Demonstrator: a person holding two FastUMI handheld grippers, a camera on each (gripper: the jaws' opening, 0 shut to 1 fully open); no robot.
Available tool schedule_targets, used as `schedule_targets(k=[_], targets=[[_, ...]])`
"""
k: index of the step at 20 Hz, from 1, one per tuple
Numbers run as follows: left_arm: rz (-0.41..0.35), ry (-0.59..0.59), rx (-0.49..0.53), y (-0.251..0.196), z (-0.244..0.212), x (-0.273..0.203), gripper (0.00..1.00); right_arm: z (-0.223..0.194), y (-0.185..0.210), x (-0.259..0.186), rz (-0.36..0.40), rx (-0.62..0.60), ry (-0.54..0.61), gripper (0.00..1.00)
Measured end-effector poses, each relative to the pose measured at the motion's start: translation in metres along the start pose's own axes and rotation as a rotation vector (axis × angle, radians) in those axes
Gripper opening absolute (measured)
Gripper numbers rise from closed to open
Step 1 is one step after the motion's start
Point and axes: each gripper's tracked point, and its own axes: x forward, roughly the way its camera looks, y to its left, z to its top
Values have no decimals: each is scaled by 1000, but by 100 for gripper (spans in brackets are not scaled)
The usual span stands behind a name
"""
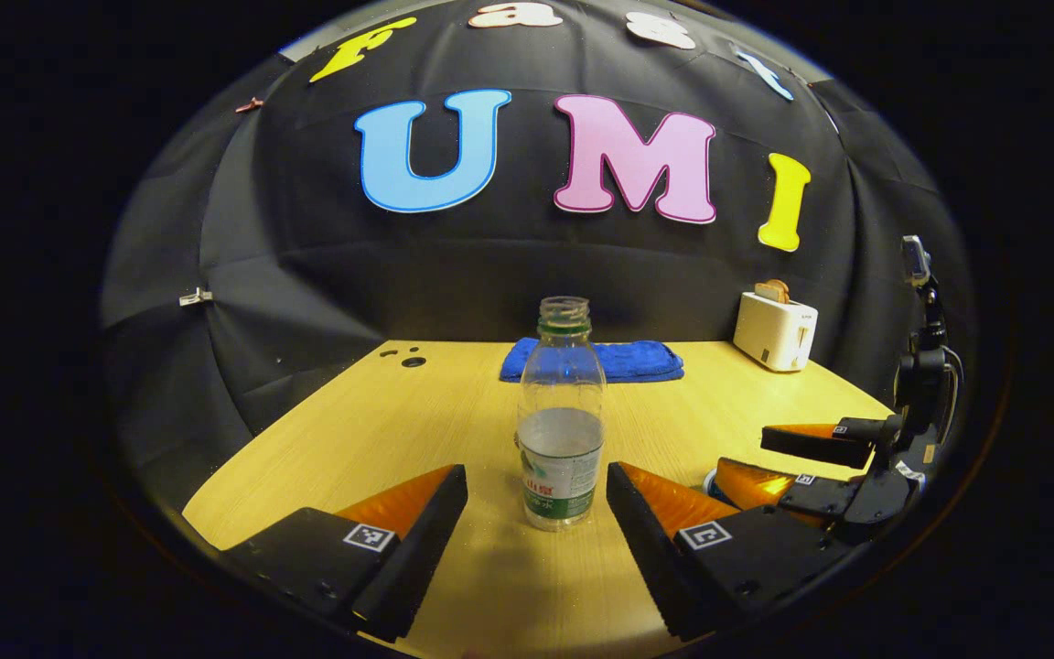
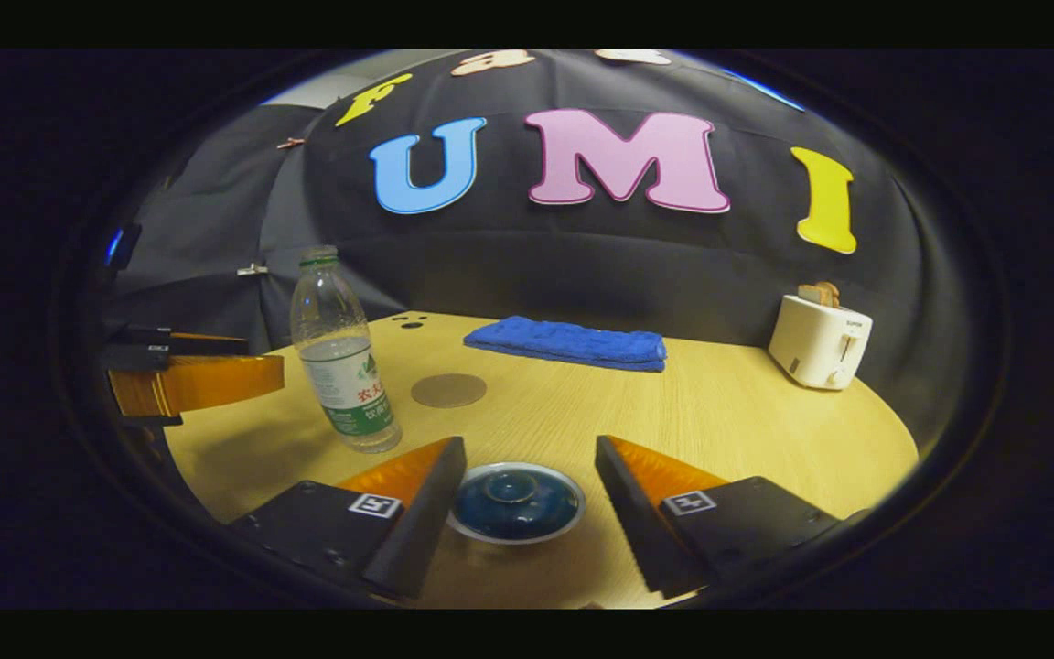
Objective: Open the teacup lid with one hand, grasp the water bottle and pour water into the teacup with the other hand; after pouring, place the water bottle on the coaster and then close the teacup lid.
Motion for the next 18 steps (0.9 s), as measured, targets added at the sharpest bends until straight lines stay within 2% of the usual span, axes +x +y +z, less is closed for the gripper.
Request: schedule_targets(k=[1,2,8,9,10,12,14,16,17,18], targets=[[1,6,3,1,-4,-1,97,-1,3,0,8,-7,0,76],[3,11,7,3,-8,-1,97,-4,6,0,19,-10,5,72],[-5,13,12,0,-11,-3,97,-13,10,2,36,10,49,63],[-8,12,12,-3,-11,-1,97,-14,9,3,34,14,55,56],[-9,11,13,-3,-10,-2,97,-13,9,2,41,18,57,59],[-11,6,14,-4,-10,0,97,-12,11,4,48,15,57,55],[-12,3,20,-5,-10,0,97,-11,11,5,54,3,58,46],[-14,0,26,-7,-8,1,97,-10,11,5,63,10,67,31],[-17,-2,26,-8,-7,2,97,-10,11,6,72,17,73,35],[-21,-3,27,-9,-7,2,97,-11,11,6,78,21,77,34]])
